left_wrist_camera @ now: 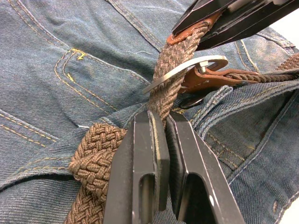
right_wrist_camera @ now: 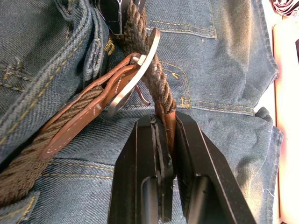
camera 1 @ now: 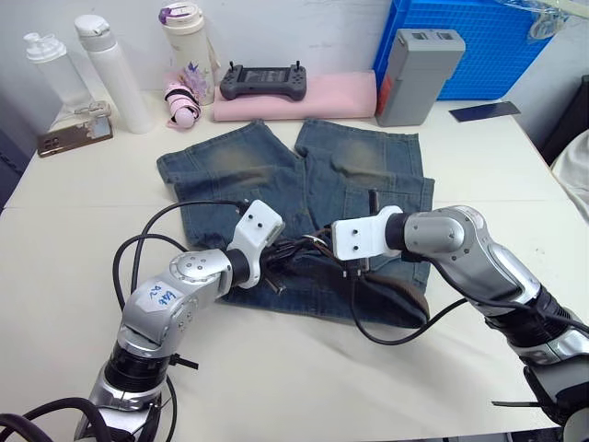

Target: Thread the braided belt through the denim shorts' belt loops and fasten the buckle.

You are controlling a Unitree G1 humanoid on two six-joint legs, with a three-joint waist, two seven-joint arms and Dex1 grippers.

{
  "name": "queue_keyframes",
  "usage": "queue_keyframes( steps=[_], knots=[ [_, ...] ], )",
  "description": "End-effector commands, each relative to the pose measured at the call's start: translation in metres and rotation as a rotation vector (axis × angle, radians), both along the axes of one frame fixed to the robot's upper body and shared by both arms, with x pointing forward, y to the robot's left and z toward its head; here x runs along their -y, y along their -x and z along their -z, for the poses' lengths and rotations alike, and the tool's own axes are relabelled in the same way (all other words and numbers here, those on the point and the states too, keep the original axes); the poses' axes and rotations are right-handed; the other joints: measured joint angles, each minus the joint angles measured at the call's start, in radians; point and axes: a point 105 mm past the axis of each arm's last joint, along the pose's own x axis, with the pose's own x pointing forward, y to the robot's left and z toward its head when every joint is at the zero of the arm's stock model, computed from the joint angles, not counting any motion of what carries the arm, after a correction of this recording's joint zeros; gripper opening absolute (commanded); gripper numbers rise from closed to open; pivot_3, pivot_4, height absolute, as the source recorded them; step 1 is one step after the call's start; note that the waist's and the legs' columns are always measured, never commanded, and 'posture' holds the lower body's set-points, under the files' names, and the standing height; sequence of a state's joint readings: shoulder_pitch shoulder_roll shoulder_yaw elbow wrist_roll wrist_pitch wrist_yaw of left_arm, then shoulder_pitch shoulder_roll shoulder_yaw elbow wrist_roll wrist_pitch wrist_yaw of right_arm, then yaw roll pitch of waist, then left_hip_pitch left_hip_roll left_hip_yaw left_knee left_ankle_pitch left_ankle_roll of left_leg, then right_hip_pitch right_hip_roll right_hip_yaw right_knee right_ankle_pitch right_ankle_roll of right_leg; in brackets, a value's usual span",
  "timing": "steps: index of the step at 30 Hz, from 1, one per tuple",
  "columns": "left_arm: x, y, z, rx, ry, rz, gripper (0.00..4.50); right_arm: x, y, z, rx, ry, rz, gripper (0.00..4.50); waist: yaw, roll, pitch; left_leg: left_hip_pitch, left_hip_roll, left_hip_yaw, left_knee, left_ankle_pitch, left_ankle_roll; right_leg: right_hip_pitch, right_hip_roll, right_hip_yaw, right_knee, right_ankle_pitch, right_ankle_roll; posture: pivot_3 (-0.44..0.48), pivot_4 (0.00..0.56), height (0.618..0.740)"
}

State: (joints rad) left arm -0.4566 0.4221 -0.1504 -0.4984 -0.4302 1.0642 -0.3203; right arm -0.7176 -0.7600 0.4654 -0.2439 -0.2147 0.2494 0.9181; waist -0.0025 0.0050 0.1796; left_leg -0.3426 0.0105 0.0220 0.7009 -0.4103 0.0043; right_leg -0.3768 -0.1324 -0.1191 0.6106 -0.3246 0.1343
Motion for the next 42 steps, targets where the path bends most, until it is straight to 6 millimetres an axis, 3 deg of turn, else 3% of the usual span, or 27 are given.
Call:
queue_keyframes(
  steps=[1, 5, 7, 10, 15, 21, 22, 25, 30, 33, 36, 40, 42],
  knots=[
    [0.004, 0.006, -0.009, 0.044, 0.02, 0.039, 0.0, 0.001, 0.002, -0.012, 0.042, -0.027, 0.008, 0.01, 0.0, 0.0, 0.0, 0.0, 0.0, 0.0, 0.0, 0.0, 0.0, 0.0, 0.0, 0.0, 0.0, 0.0, 0.0, 0.0, 0.15, 0.74],
    [-0.001, 0.012, -0.017, 0.021, 0.122, 0.078, 1.39, 0.004, 0.003, -0.015, 0.039, -0.068, 0.048, 0.0, -0.001, 0.0, 0.0, 0.0, 0.0, 0.0, 0.0, 0.0, 0.0, 0.0, 0.0, 0.0, 0.0, 0.0, 0.0, 0.0, 0.15, 0.74],
    [-0.015, 0.003, -0.023, 0.019, 0.157, 0.014, 2.26, 0.006, 0.002, -0.018, 0.04, -0.102, 0.077, 0.0, -0.001, 0.0, 0.0, 0.0, 0.0, 0.0, 0.0, 0.0, 0.0, 0.0, 0.0, 0.0, 0.0, 0.0, 0.0, 0.0, 0.15, 0.74],
    [-0.033, 0.003, -0.036, -0.007, 0.238, 0.022, 2.1, 0.009, 0.002, -0.019, 0.037, -0.144, 0.119, 0.0, -0.001, 0.0, 0.0, 0.0, 0.0, 0.0, 0.001, 0.0, 0.0, 0.0, 0.0, 0.0, 0.001, 0.0, 0.0, 0.0, 0.15, 0.74],
    [-0.054, 0.0, -0.054, -0.047, 0.321, 0.059, 0.09, 0.012, 0.003, -0.017, 0.031, -0.179, 0.166, 0.0, -0.003, 0.0, 0.0, 0.0, 0.0, 0.0, 0.001, 0.0, 0.0, 0.0, 0.0, 0.0, 0.001, 0.0, 0.0, 0.0, 0.15, 0.74],
    [-0.083, -0.024, -0.062, -0.072, 0.342, 0.058, 0.09, 0.013, 0.007, -0.014, 0.028, -0.217, 0.21, 0.0, -0.003, 0.0, 0.0, 0.0, 0.0, 0.0, 0.0, 0.0, 0.0, 0.0, 0.001, -0.001, 0.001, 0.0, 0.0, 0.0, 0.15, 0.74],
    [-0.087, -0.03, -0.06, -0.063, 0.323, 0.054, 0.69, 0.013, 0.008, -0.014, 0.028, -0.222, 0.214, 0.0, -0.003, 0.0, 0.0, 0.0, 0.0, 0.0, 0.0, 0.0, 0.0, 0.0, 0.001, -0.001, 0.001, 0.0, 0.0, 0.0, 0.15, 0.74],
    [-0.094, -0.045, -0.052, -0.029, 0.23, 0.05, 1.68, 0.013, 0.01, -0.015, 0.032, -0.239, 0.222, 0.0, -0.003, 0.0, 0.0, 0.0, 0.0, 0.0, 0.0, 0.0, 0.0, -0.001, 0.001, -0.002, 0.001, 0.0, 0.0, 0.0, 0.15, 0.74],
    [-0.093, -0.067, -0.039, -0.01, 0.108, 0.094, 3.99, 0.016, 0.014, -0.019, 0.046, -0.273, 0.238, 0.0, -0.002, 0.0, 0.0, -0.002, -0.001, 0.007, 0.0, 0.0, 0.0, -0.001, 0.001, -0.005, 0.001, 0.0, 0.0, 0.0, 0.15, 0.74],
    [-0.096, -0.064, -0.006, -0.057, -0.022, 0.154, 3.65, 0.024, 0.017, -0.031, 0.081, -0.319, 0.26, 0.0, -0.004, 0.0, 0.0, -0.003, -0.001, 0.009, 0.0, 0.0, 0.0, -0.004, 0.001, -0.007, 0.001, 0.0, 0.0, 0.0, 0.15, 0.74],
    [-0.099, -0.054, 0.022, -0.095, -0.123, 0.224, 2.32, 0.032, 0.02, -0.046, 0.107, -0.385, 0.28, 0.0, -0.008, 0.0, 0.0, -0.005, 0.0, 0.013, -0.001, 0.0, 0.0, -0.011, 0.0, -0.011, 0.006, 0.0, 0.0, 0.0, 0.15, 0.74],
    [-0.103, -0.048, 0.044, -0.091, -0.227, 0.26, 0.48, 0.05, 0.024, -0.068, 0.129, -0.469, 0.316, 0.0, -0.015, 0.0, 0.0, -0.01, 0.001, 0.015, 0.002, 0.0, 0.0, -0.019, -0.002, -0.014, 0.014, 0.0, 0.0, 0.0, 0.15, 0.74],
    [-0.107, -0.049, 0.052, -0.06, -0.276, 0.262, 0.48, 0.062, 0.024, -0.077, 0.145, -0.5, 0.341, 0.0, -0.017, 0.0, 0.0, -0.01, 0.001, 0.015, 0.003, 0.0, 0.0, -0.019, -0.003, -0.014, 0.014, 0.0, -0.001, 0.0, 0.15, 0.74]
  ],
)
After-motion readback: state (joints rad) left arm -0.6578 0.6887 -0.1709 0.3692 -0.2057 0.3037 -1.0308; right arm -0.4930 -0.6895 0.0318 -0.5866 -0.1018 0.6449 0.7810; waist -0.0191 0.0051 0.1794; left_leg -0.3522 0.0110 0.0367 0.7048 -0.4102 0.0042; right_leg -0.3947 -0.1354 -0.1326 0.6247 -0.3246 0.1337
